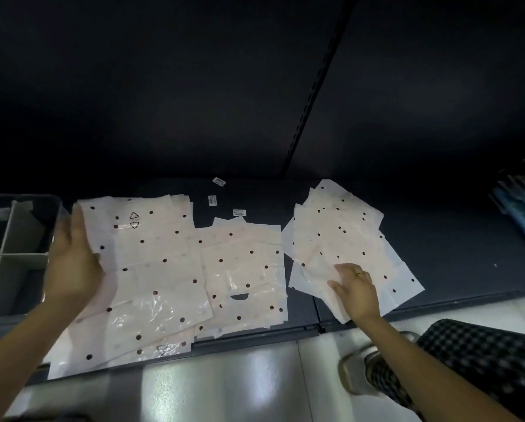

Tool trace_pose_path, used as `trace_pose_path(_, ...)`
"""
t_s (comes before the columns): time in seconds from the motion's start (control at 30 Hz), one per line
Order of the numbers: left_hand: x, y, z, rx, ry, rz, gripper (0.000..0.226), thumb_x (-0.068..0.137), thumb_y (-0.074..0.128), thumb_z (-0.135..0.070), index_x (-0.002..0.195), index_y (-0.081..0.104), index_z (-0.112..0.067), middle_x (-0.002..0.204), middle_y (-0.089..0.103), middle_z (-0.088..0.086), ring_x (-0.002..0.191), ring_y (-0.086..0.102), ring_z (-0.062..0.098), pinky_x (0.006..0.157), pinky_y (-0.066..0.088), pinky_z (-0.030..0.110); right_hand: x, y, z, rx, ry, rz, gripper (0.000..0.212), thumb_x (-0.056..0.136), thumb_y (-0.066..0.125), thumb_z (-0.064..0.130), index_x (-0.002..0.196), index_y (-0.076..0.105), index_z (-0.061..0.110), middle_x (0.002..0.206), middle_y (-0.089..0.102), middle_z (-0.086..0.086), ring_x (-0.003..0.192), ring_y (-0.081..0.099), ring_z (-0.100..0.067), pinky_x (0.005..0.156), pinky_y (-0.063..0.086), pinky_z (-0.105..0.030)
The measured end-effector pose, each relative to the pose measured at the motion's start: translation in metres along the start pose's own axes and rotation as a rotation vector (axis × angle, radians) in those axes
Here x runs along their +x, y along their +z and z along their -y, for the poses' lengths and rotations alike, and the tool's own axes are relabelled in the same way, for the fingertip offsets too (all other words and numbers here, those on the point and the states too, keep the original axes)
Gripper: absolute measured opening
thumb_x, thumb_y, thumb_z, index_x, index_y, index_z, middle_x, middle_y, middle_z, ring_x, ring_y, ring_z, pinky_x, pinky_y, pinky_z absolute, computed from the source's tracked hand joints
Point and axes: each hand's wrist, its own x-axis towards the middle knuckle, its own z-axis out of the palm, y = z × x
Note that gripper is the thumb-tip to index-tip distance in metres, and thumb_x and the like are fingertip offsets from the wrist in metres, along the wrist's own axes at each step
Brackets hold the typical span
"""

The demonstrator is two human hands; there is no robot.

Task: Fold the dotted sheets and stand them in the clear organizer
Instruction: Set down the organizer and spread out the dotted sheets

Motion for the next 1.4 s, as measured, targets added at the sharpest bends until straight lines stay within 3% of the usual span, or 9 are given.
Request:
trace_pose_path(0.13,-0.013,0.012,-0.026,0.266,0.213,0.154,0.078,0.085,0.066,-0.013,0.149,0.022,-0.006,0.157,0.009,0.021,0.143,0.011,0.042,0.116,0.004,0.049,0.004,-0.003,-0.003,0.11,0.045,-0.077,0.017,0.092,0.058,0.016,0.1,0.066,0.003,0.111,0.058,-0.009,0.101,0.051,-0.028,0.076,0.042,-0.029)
trace_pose_path(0.27,-0.043,0.034,-0.037,0.291,0.351,0.714,0.072,0.088,0.018,-0.067,0.15,0.004,-0.033,0.157,-0.015,-0.003,0.147,-0.005,0.024,0.118,0.011,0.05,0.008,-0.011,0.0,0.278,0.125,-0.116,0.017,0.095,0.054,0.014,0.094,0.065,0.002,0.089,0.064,-0.011,0.084,0.057,-0.03,0.069,0.042,-0.03)
trace_pose_path(0.4,-0.053,0.033,-0.003,0.419,0.396,0.779,0.108,0.049,-0.025,-0.089,0.142,-0.018,-0.034,0.146,-0.03,-0.011,0.141,-0.021,0.014,0.116,0.0,0.05,0.007,-0.023,0.02,0.496,0.117,-0.164,0.021,0.101,0.041,0.019,0.096,0.057,0.008,0.075,0.057,-0.008,0.069,0.05,-0.022,0.062,0.037,-0.03)
trace_pose_path(0.63,-0.045,0.021,0.015,0.371,0.291,0.705,0.065,0.094,0.033,-0.057,0.15,0.009,-0.036,0.159,-0.005,-0.009,0.147,-0.004,0.014,0.118,0.008,0.045,0.0,-0.031,0.106,0.53,-0.2,-0.02,0.022,0.102,0.035,0.02,0.097,0.056,0.026,0.082,0.061,-0.004,0.067,0.053,-0.014,0.054,0.042,-0.022)
trace_pose_path(0.73,-0.052,0.024,-0.016,0.152,0.285,0.586,0.052,0.094,0.047,-0.044,0.142,0.04,-0.027,0.157,0.021,-0.002,0.145,0.016,0.019,0.116,0.016,0.036,-0.015,-0.013,0.134,0.423,-0.372,0.177,0.029,0.099,0.037,0.026,0.119,0.058,0.024,0.111,0.063,-0.003,0.095,0.057,-0.017,0.078,0.04,-0.021)
trace_pose_path(0.9,-0.074,0.032,-0.069,-0.087,0.407,0.571,0.054,0.095,0.049,-0.039,0.146,0.032,-0.029,0.153,0.03,-0.006,0.14,0.027,0.013,0.111,0.022,0.023,-0.034,0.021,0.14,0.086,-0.735,0.379,0.033,0.102,0.038,0.027,0.126,0.055,0.014,0.134,0.055,-0.001,0.131,0.041,-0.015,0.116,0.017,-0.03)
trace_pose_path(1.13,-0.092,0.056,-0.087,0.195,0.73,0.767,0.085,0.073,-0.001,-0.074,0.15,0.007,-0.037,0.153,-0.012,-0.015,0.145,-0.01,0.007,0.115,-0.011,0.021,-0.01,0.01,0.085,0.186,-0.283,-0.02,0.04,0.094,0.055,0.024,0.132,0.051,0.012,0.139,0.049,-0.004,0.131,0.041,-0.023,0.11,0.028,-0.03)
trace_pose_path(1.23,-0.099,0.069,-0.083,0.355,0.739,0.773,0.078,0.08,0.004,-0.072,0.15,-0.004,-0.037,0.155,-0.021,-0.007,0.145,-0.016,0.014,0.116,-0.012,0.028,0.001,0.005,0.044,0.01,-0.067,0.077,0.061,0.094,0.05,0.04,0.146,0.03,0.014,0.151,0.032,-0.004,0.139,0.026,-0.022,0.114,0.023,-0.033)
trace_pose_path(1.4,-0.1,0.085,-0.084,0.425,0.7,0.713,0.07,0.091,0.015,-0.066,0.147,-0.015,-0.037,0.152,-0.028,-0.007,0.143,-0.022,0.015,0.115,-0.014,0.031,0.019,-0.001,0.022,-0.08,0.043,0.022,0.06,0.092,0.045,0.054,0.142,0.034,0.023,0.135,0.046,-0.006,0.123,0.039,-0.025,0.1,0.035,-0.038)
